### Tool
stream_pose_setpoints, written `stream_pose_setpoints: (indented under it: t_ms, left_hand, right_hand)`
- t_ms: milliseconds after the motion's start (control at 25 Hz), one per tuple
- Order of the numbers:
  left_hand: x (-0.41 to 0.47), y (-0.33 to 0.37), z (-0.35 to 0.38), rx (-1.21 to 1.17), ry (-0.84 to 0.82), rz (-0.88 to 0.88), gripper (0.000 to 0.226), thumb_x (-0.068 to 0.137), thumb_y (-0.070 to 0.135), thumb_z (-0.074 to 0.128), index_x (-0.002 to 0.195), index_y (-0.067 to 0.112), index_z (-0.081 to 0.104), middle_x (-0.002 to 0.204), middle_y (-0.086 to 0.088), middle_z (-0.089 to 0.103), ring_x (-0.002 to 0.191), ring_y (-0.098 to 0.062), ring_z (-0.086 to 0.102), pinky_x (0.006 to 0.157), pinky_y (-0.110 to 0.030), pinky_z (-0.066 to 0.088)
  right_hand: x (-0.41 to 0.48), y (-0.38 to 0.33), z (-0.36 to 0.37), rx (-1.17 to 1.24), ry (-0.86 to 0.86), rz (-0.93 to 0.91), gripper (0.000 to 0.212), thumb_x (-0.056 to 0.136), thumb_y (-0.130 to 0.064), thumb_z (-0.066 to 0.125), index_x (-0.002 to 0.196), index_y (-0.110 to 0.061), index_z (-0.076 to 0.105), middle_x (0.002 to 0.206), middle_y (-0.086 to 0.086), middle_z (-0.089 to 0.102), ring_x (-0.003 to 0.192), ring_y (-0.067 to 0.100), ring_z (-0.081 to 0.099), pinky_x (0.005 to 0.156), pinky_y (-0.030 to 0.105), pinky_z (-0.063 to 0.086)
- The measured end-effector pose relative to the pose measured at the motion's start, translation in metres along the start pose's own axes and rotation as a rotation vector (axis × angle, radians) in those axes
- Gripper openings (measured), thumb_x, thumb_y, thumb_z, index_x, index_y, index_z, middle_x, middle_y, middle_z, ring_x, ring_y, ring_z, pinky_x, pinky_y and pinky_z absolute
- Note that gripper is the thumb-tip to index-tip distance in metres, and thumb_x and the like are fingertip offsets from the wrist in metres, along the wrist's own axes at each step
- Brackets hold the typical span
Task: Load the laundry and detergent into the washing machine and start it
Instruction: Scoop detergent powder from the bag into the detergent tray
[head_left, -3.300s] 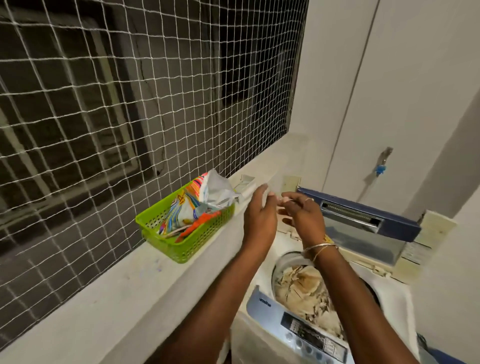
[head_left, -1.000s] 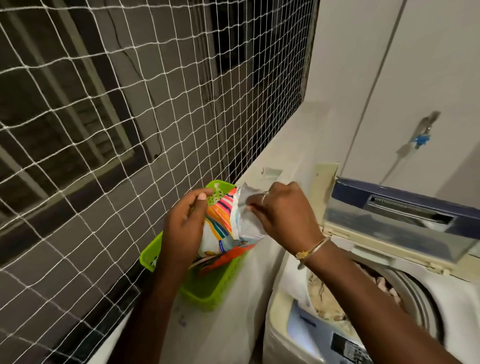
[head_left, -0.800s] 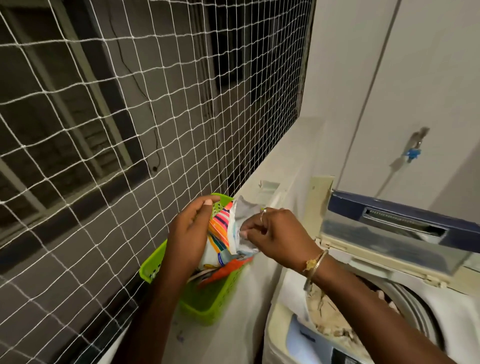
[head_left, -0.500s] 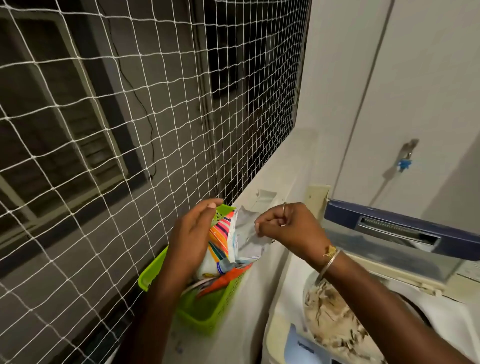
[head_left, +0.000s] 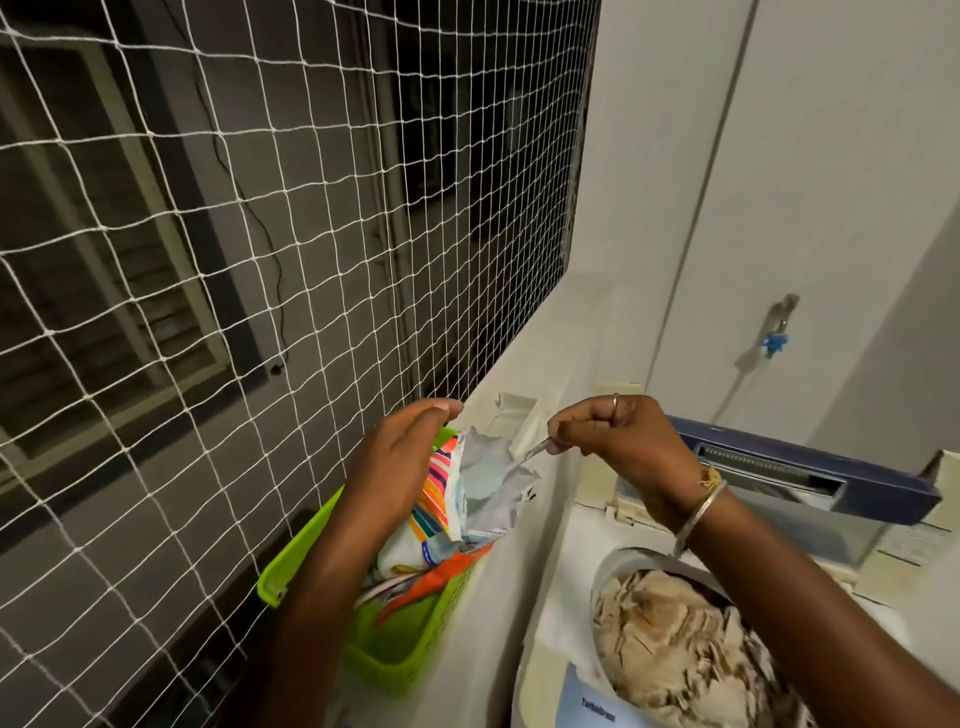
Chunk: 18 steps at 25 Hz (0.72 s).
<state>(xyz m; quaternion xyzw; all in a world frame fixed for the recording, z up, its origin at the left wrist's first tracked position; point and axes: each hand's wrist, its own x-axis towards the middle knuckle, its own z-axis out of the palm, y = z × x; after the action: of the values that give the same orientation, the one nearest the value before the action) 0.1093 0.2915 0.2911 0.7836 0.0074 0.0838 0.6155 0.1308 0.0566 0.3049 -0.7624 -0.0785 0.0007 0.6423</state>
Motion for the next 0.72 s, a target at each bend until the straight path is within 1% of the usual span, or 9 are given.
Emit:
stream_pose_setpoints:
  t_ms: [80, 240, 280, 360, 440, 520, 600, 640, 720]
  left_hand:
    - [0.004, 0.0, 0.001, 0.016, 0.001, -0.003, 0.029, 0.097, 0.037, 0.044, 0.105, 0.036, 0.072, 0.106, 0.017, 0.072, 0.097, -0.004, 0.067, 0.096, -0.036, 0.051]
    - [0.014, 0.002, 0.0, 0.015, -0.031, -0.01, 0.033, 0.09, 0.046, 0.042, 0.102, 0.039, 0.073, 0.105, 0.021, 0.071, 0.1, -0.002, 0.066, 0.093, -0.032, 0.05]
    - [0.017, 0.003, 0.001, 0.006, -0.038, -0.008, 0.033, 0.091, 0.046, 0.043, 0.101, 0.038, 0.073, 0.103, 0.021, 0.071, 0.101, -0.002, 0.065, 0.09, -0.03, 0.05]
    - [0.022, 0.006, 0.003, -0.037, -0.058, -0.031, 0.03, 0.098, 0.04, 0.044, 0.103, 0.033, 0.073, 0.105, 0.017, 0.071, 0.104, -0.003, 0.063, 0.086, -0.027, 0.049]
    - [0.029, 0.008, 0.005, -0.077, -0.094, -0.095, 0.031, 0.099, 0.04, 0.045, 0.108, 0.028, 0.072, 0.113, 0.013, 0.069, 0.11, -0.006, 0.061, 0.091, -0.029, 0.048]
    - [0.035, 0.009, 0.006, -0.077, -0.134, -0.149, 0.038, 0.087, 0.051, 0.049, 0.107, 0.029, 0.073, 0.116, 0.012, 0.07, 0.113, -0.009, 0.061, 0.097, -0.033, 0.047]
    - [0.04, 0.01, 0.006, -0.064, -0.141, -0.165, 0.045, 0.078, 0.056, 0.048, 0.104, 0.031, 0.074, 0.115, 0.012, 0.07, 0.112, -0.009, 0.061, 0.1, -0.036, 0.046]
    - [0.043, 0.01, 0.007, -0.056, -0.134, -0.162, 0.044, 0.08, 0.057, 0.047, 0.103, 0.031, 0.075, 0.115, 0.012, 0.071, 0.112, -0.009, 0.061, 0.101, -0.036, 0.045]
    - [0.046, 0.009, 0.008, -0.049, -0.129, -0.148, 0.036, 0.09, 0.052, 0.046, 0.1, 0.034, 0.076, 0.113, 0.013, 0.071, 0.112, -0.008, 0.061, 0.101, -0.036, 0.045]
  right_hand:
    - [0.001, -0.002, -0.007, 0.01, 0.012, 0.006, 0.01, 0.085, -0.001, 0.067, 0.087, -0.002, 0.077, 0.079, 0.014, 0.076, 0.075, 0.015, 0.067, 0.065, 0.02, 0.046]
    - [0.005, -0.011, -0.022, 0.017, 0.008, 0.044, 0.011, 0.087, -0.005, 0.067, 0.091, -0.001, 0.077, 0.082, 0.015, 0.076, 0.064, 0.003, 0.061, 0.056, 0.013, 0.042]
    - [0.009, -0.014, -0.026, 0.007, 0.004, 0.07, 0.012, 0.088, -0.008, 0.067, 0.091, -0.003, 0.077, 0.084, 0.015, 0.076, 0.062, 0.002, 0.058, 0.057, 0.015, 0.041]
    - [0.017, -0.018, -0.034, -0.001, -0.007, 0.11, 0.013, 0.087, -0.014, 0.069, 0.091, -0.006, 0.078, 0.085, 0.013, 0.076, 0.066, 0.006, 0.052, 0.062, 0.023, 0.037]
    - [0.027, -0.022, -0.04, 0.022, -0.01, 0.123, 0.015, 0.084, -0.015, 0.07, 0.091, -0.004, 0.078, 0.085, 0.015, 0.076, 0.069, 0.011, 0.05, 0.063, 0.025, 0.036]
    - [0.035, -0.026, -0.044, 0.044, 0.004, 0.137, 0.018, 0.083, -0.016, 0.073, 0.092, -0.002, 0.077, 0.085, 0.015, 0.076, 0.069, 0.012, 0.05, 0.063, 0.026, 0.036]
    - [0.046, -0.026, -0.046, 0.072, 0.013, 0.149, 0.018, 0.082, -0.017, 0.074, 0.093, -0.002, 0.077, 0.086, 0.016, 0.076, 0.068, 0.012, 0.049, 0.061, 0.026, 0.035]
    - [0.052, -0.026, -0.048, 0.082, 0.012, 0.155, 0.018, 0.083, -0.016, 0.074, 0.093, -0.002, 0.077, 0.087, 0.016, 0.076, 0.068, 0.012, 0.049, 0.06, 0.025, 0.035]
    - [0.067, -0.021, -0.05, 0.093, 0.015, 0.17, 0.017, 0.083, -0.016, 0.074, 0.092, -0.003, 0.078, 0.088, 0.016, 0.076, 0.066, 0.012, 0.048, 0.059, 0.025, 0.035]
